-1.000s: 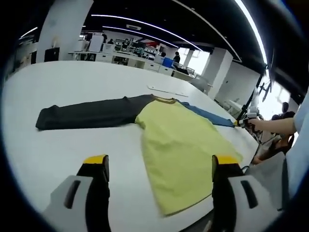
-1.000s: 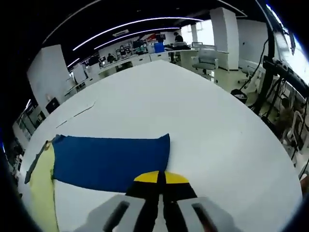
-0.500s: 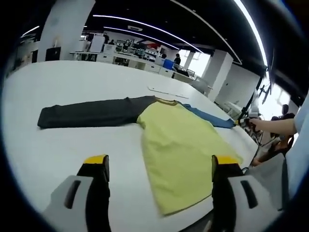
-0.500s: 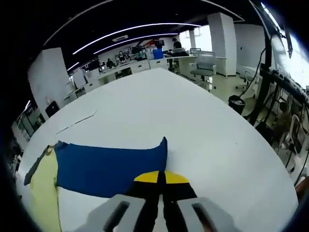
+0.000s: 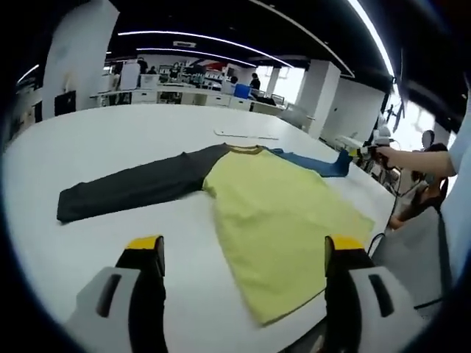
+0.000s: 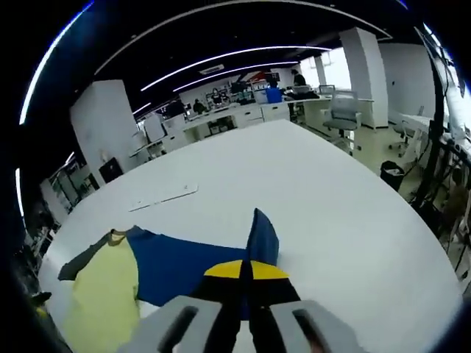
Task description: Fold the garment on the visible template until the final outline fits inside the template.
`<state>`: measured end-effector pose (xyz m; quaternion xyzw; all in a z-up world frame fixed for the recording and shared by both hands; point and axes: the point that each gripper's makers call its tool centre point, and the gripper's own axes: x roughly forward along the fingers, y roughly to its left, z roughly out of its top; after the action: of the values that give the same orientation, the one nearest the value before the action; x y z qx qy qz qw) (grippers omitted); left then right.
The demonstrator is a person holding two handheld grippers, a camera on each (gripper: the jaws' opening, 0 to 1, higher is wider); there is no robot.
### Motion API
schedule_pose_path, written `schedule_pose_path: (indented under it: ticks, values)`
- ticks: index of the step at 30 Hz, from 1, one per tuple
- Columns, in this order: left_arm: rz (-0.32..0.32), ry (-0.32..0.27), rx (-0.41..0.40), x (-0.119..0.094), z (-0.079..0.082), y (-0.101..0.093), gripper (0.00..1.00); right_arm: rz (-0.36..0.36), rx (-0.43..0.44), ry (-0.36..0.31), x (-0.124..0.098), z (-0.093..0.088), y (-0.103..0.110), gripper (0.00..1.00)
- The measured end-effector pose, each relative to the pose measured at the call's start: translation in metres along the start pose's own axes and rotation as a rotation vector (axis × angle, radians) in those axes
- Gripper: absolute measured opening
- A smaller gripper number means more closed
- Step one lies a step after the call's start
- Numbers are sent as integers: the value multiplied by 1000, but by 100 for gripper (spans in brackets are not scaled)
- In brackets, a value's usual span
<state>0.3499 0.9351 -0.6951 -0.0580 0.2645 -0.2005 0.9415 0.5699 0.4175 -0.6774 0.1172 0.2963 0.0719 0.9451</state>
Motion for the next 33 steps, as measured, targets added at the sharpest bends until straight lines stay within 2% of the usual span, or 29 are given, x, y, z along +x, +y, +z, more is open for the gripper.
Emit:
schedule_pose_path:
  ticks: [9, 16, 17, 23, 27, 33]
  values:
    - [-6, 17, 38, -8, -6, 3, 87, 110, -51, 8, 27, 6, 58, 0]
    - [-14, 35, 78, -8, -12, 0, 87, 210, -82, 36, 53, -2, 124, 0]
    - [-17, 43, 90, -7, -14, 0, 87, 215, -84, 36, 54, -2, 127, 0]
    - [-8, 62, 127, -7, -18, 1, 87, 287, -95, 45, 65, -11, 185, 0]
    - [-7, 56, 120, -8, -20, 0, 86, 333, -89, 48, 70, -16, 221, 0]
    - [-1, 53, 103, -7, -25, -1, 85, 390, -150, 54, 76, -24, 268, 0]
